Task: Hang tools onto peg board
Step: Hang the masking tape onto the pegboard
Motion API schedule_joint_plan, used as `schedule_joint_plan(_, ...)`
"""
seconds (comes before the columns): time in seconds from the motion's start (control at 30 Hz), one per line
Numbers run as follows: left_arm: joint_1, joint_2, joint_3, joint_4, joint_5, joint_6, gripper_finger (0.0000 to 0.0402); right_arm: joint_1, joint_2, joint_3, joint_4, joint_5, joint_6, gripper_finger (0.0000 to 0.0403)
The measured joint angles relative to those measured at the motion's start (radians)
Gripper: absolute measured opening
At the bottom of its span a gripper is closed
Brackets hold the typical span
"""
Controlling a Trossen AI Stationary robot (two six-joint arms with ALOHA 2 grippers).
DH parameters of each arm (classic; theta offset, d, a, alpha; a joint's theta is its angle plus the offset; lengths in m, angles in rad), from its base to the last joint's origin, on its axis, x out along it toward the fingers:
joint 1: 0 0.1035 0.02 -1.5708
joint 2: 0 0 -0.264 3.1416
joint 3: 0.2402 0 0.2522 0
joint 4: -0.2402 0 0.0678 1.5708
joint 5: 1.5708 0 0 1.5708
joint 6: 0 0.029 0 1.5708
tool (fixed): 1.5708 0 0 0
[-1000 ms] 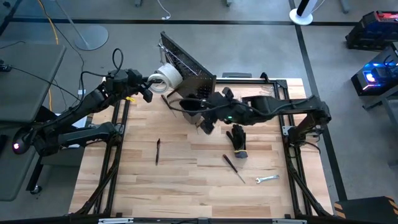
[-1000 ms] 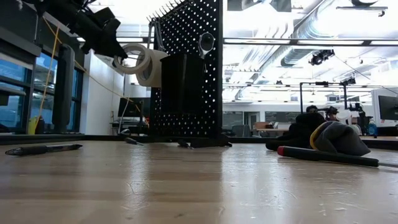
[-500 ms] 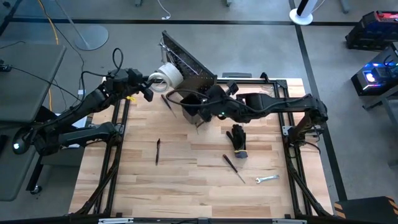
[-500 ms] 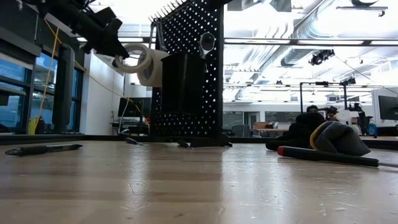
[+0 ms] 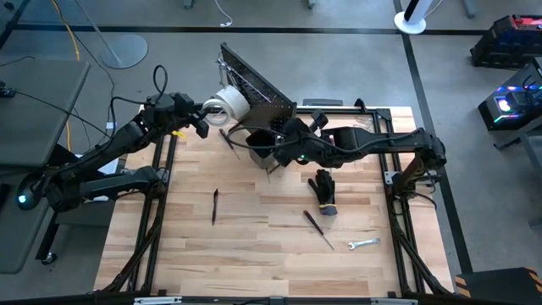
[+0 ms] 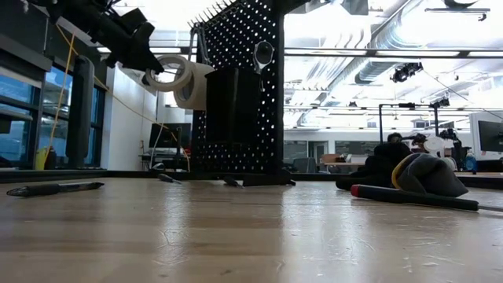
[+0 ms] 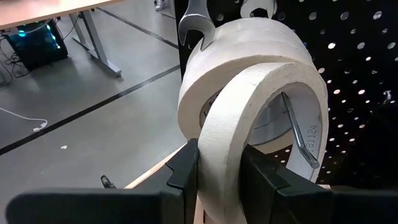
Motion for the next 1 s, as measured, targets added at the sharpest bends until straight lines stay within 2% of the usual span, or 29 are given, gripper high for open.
schedule_joint_plan(0.53, -0.001, 0.021, 0.001, 0.005, 0.020, 0.000, 0.0082, 0.029, 0.000, 0.000, -0.079, 0.003, -0.023, 0.0000)
schedule_joint_plan(0.8, -0.002, 0.027, 0.002, 0.006, 0.019, 0.000, 0.0082, 0.055, -0.002, 0.000, -0.136, 0.059, 0.050, 0.0000)
schedule_joint_plan(1.0, -0.002, 0.027, 0.002, 0.005, 0.018, 0.000, 0.0082, 0.058, -0.019, -0.001, -0.139, 0.062, 0.068, 0.0000)
